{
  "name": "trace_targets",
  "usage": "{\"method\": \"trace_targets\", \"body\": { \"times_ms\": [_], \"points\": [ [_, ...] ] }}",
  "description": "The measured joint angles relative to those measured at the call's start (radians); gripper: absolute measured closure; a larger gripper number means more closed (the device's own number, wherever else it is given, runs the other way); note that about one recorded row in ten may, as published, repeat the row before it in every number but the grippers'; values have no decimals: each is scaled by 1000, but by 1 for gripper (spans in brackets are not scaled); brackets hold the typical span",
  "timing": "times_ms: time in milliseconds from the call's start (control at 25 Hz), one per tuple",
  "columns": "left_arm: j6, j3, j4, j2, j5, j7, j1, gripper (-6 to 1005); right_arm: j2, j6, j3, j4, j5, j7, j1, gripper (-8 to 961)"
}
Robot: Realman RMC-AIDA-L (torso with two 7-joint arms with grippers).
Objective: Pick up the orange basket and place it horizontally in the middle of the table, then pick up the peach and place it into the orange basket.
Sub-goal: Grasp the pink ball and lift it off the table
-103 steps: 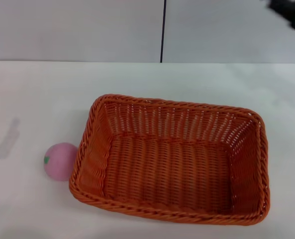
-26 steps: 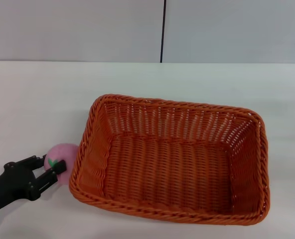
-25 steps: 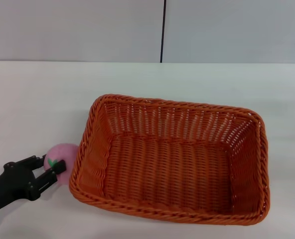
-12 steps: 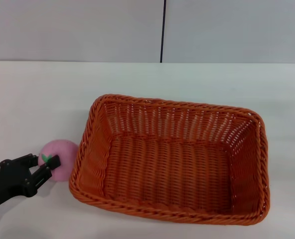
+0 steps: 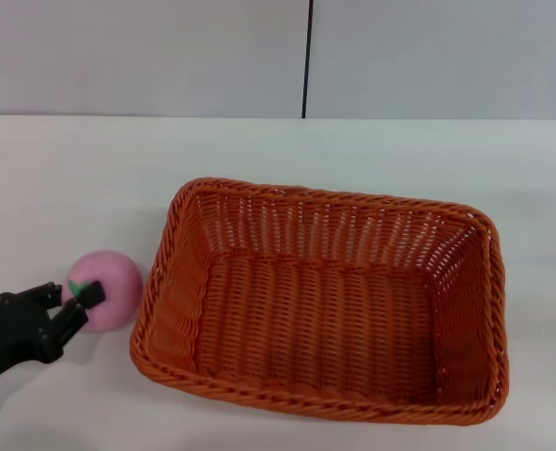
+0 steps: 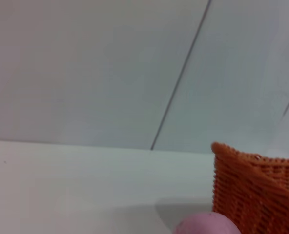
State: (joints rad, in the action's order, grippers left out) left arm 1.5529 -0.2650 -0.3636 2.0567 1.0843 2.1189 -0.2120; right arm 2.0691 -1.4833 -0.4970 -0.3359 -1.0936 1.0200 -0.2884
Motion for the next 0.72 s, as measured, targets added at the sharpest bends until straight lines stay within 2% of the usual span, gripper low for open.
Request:
{"method": "trace_targets", "body": {
  "times_ms": [200,440,520,600,720],
  "points": [
    [25,81,0,-5,0,-1,4,809,0,0,0,0,0,0,0,545],
    [52,251,2,-2,1,-8,3,855,0,1,0,2,0,0,0,547],
    [100,353,12,-3,1,-32,-11,869,0,2,0,8,0,0,-3,547],
    [121,373,14,-5,1,-42,-17,878,-1,2,0,16,0,0,-5,547],
    [228,411,17,-5,2,-102,-63,892,-1,2,0,23,0,-1,-8,546]
  ]
}}
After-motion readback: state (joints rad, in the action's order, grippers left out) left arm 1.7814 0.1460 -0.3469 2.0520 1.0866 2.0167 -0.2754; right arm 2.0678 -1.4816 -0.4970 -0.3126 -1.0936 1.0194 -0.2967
